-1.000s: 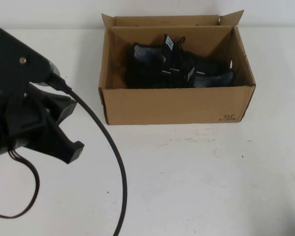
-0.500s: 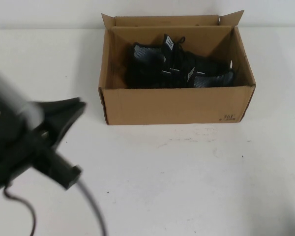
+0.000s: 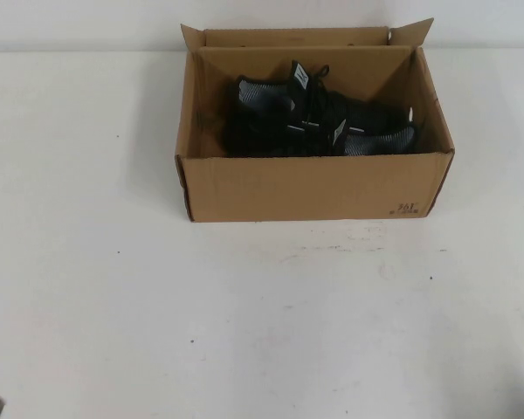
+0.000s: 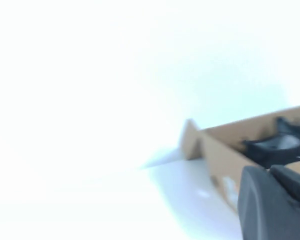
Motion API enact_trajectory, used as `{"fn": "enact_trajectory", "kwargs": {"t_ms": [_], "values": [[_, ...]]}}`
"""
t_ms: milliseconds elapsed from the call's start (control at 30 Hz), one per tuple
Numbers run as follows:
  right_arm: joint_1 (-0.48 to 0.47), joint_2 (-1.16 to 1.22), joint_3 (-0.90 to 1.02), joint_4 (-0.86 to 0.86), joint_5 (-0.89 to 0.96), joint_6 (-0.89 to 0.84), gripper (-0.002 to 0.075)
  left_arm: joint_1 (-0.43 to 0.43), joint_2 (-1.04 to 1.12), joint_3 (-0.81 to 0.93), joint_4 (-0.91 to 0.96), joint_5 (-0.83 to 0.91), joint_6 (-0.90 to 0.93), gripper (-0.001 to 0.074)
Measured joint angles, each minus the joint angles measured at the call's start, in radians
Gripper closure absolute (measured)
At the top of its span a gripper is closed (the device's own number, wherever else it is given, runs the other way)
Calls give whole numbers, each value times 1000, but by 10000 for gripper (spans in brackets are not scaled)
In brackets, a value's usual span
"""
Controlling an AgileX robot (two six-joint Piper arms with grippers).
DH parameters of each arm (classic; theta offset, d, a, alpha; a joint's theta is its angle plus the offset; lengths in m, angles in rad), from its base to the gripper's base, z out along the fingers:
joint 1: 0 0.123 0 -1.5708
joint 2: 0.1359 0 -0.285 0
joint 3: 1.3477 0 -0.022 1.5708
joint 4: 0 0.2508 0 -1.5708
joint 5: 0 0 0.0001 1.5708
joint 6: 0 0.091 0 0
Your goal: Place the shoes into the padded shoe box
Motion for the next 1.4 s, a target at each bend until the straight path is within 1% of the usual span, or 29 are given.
{"fn": "enact_trajectory", "kwargs": {"t_ms": [100, 167, 233, 333, 467, 567, 667, 833, 1400], "values": [[0, 0, 0, 0, 0, 0, 735, 79, -92, 63, -2, 9, -54, 738], [0, 0, 0, 0, 2, 0, 735, 124, -149, 72, -2, 66, -87, 738], [0, 0, 0, 0, 2, 0, 735, 150, -195, 77, -2, 134, -103, 738], [0, 0, 0, 0, 2, 0, 735, 167, -259, 78, -2, 271, -107, 738], [0, 0, 0, 0, 2, 0, 735, 167, -310, 78, -2, 478, -107, 738], [0, -2, 0, 0, 2, 0, 735, 167, -311, 78, -2, 599, -107, 738], [0, -2, 0, 0, 2, 0, 735, 167, -311, 78, -2, 669, -107, 738], [0, -2, 0, 0, 2, 0, 735, 167, -311, 78, 0, 706, -107, 738], [0, -2, 0, 0, 2, 0, 735, 167, -311, 78, 2, 709, -107, 738]]}}
